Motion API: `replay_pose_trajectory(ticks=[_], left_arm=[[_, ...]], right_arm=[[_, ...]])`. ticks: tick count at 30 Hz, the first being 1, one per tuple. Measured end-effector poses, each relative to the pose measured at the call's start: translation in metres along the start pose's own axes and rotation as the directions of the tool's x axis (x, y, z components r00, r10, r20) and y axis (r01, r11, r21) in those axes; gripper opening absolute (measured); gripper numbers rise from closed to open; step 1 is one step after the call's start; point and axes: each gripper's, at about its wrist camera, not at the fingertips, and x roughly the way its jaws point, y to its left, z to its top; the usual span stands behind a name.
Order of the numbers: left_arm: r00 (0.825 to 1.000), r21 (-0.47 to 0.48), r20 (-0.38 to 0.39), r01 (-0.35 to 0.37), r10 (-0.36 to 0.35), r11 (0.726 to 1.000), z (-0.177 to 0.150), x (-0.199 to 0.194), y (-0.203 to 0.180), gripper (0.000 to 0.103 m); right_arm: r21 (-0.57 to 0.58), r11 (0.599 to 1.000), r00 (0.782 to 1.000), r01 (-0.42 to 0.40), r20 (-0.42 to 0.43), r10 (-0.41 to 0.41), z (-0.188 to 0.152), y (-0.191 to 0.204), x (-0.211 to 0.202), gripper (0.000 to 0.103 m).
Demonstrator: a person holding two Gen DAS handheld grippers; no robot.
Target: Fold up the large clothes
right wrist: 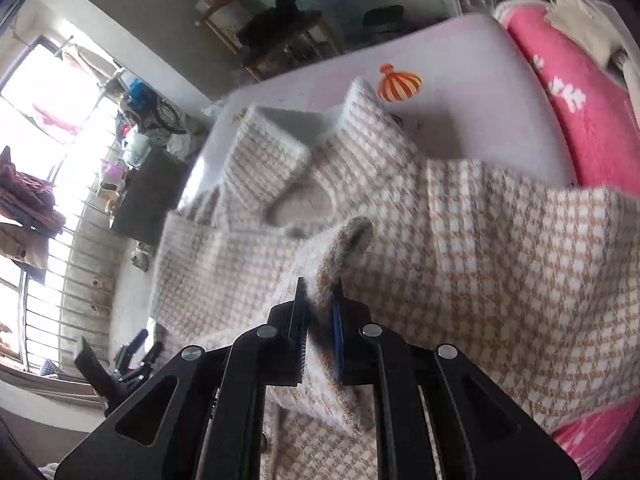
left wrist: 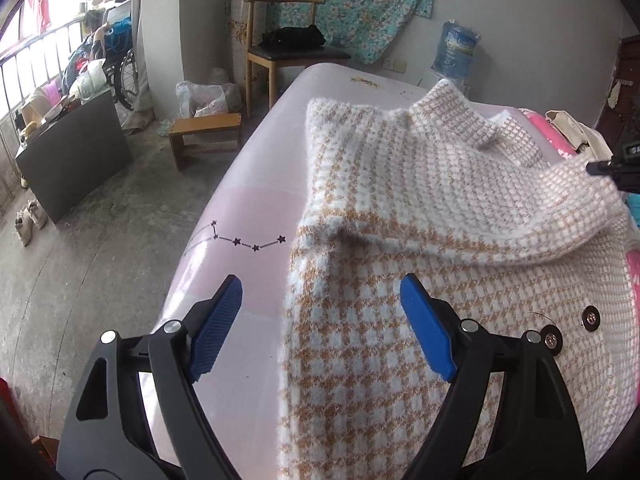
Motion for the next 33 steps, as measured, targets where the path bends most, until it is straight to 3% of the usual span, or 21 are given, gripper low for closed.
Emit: replay_pose_trajectory(ticks=[3, 7, 9, 15, 17, 19, 21, 23, 28, 33], left_arm=[[0.998, 0.007, 0.037, 0.055, -0.055, 0.998, 0.018, -0.021, 0.008, 0.078], [0.997, -0.016, 0.041, 0.065, -0.064, 0.998, 0.06, -0.022, 0.02, 0.078], [0.997, -0.047, 0.005, 0.082, -0.082, 0.996, 0.083, -0.002, 0.024, 0.075], [0.997, 0.01, -0.078, 0.0, 0.001, 1.0, 0.119, 0.082, 0.012, 0.054], [0.994, 0.074, -0.091, -0.047, 0.053, 0.996, 0.123, 0.1, 0.0, 0.043], [0.993, 0.129, -0.101, -0.052, 0.065, 0.99, 0.123, 0.113, -0.011, 0.031], [0.989, 0.173, -0.102, -0.089, 0.108, 0.981, 0.122, 0.12, -0.018, 0.02], [0.99, 0.175, -0.078, -0.099, 0.114, 0.98, 0.122, 0.117, -0.019, 0.009], [0.996, 0.122, -0.036, -0.072, 0.077, 0.99, 0.127, 0.103, -0.011, 0.008], [0.993, 0.102, -0.072, -0.083, 0.091, 0.991, 0.122, 0.118, -0.009, 0.009]], right_arm=[[0.082, 0.996, 0.996, 0.028, -0.092, -0.02, -0.016, -0.035, 0.023, 0.023], [0.108, 0.994, 0.996, 0.001, -0.088, 0.008, -0.026, -0.052, 0.029, 0.043], [0.092, 0.996, 0.995, -0.002, -0.097, 0.011, -0.027, -0.049, 0.034, 0.043], [0.011, 0.999, 0.994, 0.053, -0.093, -0.051, -0.029, -0.033, 0.042, 0.043], [-0.037, 0.995, 0.992, 0.091, -0.082, -0.093, -0.033, -0.027, 0.041, 0.04], [-0.088, 0.989, 0.99, 0.12, -0.068, -0.127, -0.037, -0.019, 0.042, 0.021], [-0.127, 0.981, 0.987, 0.145, -0.046, -0.152, -0.039, -0.012, 0.041, 0.01], [-0.165, 0.969, 0.982, 0.186, 0.013, -0.187, -0.034, -0.003, 0.033, 0.009], [-0.175, 0.966, 0.977, 0.19, 0.128, -0.169, -0.01, 0.012, 0.006, 0.009], [-0.103, 0.973, 0.978, 0.207, 0.022, -0.205, -0.006, -0.014, 0.04, 0.009]])
